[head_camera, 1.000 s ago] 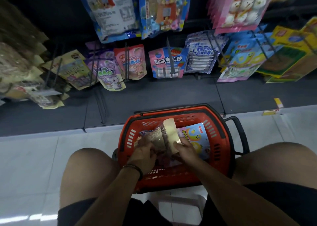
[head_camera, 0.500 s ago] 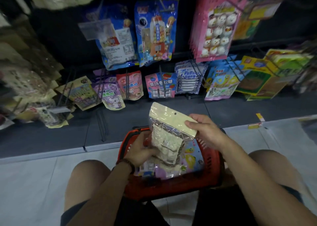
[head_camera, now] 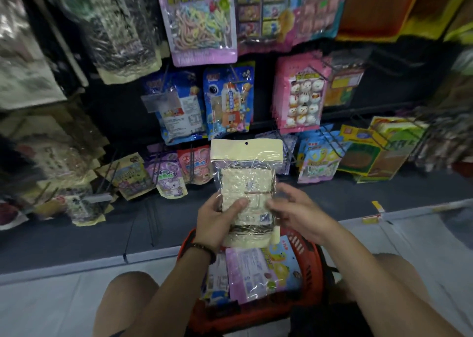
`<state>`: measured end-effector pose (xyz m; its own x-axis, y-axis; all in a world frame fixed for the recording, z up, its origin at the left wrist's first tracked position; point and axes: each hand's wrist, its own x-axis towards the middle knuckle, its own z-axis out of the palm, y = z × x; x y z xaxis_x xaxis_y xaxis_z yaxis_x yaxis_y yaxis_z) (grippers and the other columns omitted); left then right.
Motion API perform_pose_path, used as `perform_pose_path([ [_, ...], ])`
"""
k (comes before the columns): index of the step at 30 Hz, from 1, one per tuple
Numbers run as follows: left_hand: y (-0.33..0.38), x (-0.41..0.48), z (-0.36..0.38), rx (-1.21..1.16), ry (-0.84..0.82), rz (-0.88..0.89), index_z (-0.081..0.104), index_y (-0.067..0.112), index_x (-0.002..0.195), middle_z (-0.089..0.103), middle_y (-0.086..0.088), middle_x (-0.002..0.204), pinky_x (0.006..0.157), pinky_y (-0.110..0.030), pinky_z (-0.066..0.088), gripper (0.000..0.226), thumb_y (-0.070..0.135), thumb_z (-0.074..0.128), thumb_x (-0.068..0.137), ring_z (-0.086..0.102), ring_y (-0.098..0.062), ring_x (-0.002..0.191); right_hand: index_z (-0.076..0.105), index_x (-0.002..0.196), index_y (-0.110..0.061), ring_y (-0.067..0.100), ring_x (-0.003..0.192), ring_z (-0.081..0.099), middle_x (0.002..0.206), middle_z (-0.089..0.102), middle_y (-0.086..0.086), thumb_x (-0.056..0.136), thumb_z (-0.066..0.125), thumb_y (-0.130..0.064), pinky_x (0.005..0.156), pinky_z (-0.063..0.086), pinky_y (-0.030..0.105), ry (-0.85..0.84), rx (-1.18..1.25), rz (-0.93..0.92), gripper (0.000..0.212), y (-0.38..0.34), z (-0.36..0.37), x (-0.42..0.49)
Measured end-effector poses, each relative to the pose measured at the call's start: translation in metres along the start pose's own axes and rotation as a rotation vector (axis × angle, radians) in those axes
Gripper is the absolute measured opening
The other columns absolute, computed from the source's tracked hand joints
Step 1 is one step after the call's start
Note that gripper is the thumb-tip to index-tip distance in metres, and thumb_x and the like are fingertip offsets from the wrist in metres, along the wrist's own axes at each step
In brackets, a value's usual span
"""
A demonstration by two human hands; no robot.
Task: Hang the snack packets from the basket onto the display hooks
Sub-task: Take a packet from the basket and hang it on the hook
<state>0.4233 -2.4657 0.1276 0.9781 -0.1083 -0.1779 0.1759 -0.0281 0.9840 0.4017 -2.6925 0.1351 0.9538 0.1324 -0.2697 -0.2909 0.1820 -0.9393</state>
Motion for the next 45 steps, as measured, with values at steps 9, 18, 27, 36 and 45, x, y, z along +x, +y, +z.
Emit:
perform_pose_path([
  [9,0.018,-0.002,0.006,0.33,0.28,0.119,0.034,0.028,0.155,0.047,-0.001,0.147,0.108,-0.046,0.052,0.11,0.067,0.089,0.068,0.053,-0.02,0.131,0.066,0.127,-0.029,0.012,0.114,0.072,0.122,0.076,-0.007,0.086,0.089,-0.029,0.092,0.063,0.033,0.281,-0.261,-0.211,0.047,0.003,0.035,0.013],
  [18,0.049,0.004,0.005,-0.13,0.074,0.126,0.066,0.022,0.133,0.076,0.007,0.129,0.092,-0.024,0.056,0.048,0.044,0.079,0.092,0.07,-0.019,0.124,0.067,0.132,-0.038,0.0,0.102,0.063,0.118,0.058,-0.013,0.091,0.08,-0.019,0.084,0.053,0.015,0.206,-0.596,-0.481,0.047,-0.016,0.085,-0.011],
  [27,0.067,0.014,-0.027,-0.182,-0.027,0.052,0.045,0.033,0.157,0.043,0.02,0.157,0.126,-0.047,0.036,0.088,0.062,0.084,0.083,0.045,-0.008,0.145,0.066,0.121,-0.016,0.022,0.107,0.07,0.115,0.071,0.002,0.102,0.07,-0.03,0.079,0.052,0.024,0.21,-0.161,-0.198,0.024,-0.068,0.051,0.023],
  [36,0.096,0.026,-0.043,-0.053,0.122,0.13,0.071,0.014,0.126,0.08,-0.012,0.116,0.098,-0.056,0.059,0.068,0.073,0.068,0.091,0.077,-0.033,0.109,0.073,0.09,-0.013,0.008,0.06,0.065,0.072,0.07,-0.002,0.106,0.064,-0.021,0.056,0.051,0.022,0.12,-0.117,-0.224,0.02,-0.087,0.07,0.041],
  [45,0.144,0.033,-0.09,-0.152,0.255,0.125,0.074,0.012,0.106,0.081,-0.013,0.11,0.104,-0.063,0.056,0.061,0.066,0.085,0.079,0.077,-0.036,0.11,0.076,0.099,-0.017,0.021,0.072,0.072,0.085,0.081,0.007,0.102,0.07,-0.032,0.073,0.058,0.046,0.125,-0.186,-0.288,0.017,-0.157,0.127,0.059],
])
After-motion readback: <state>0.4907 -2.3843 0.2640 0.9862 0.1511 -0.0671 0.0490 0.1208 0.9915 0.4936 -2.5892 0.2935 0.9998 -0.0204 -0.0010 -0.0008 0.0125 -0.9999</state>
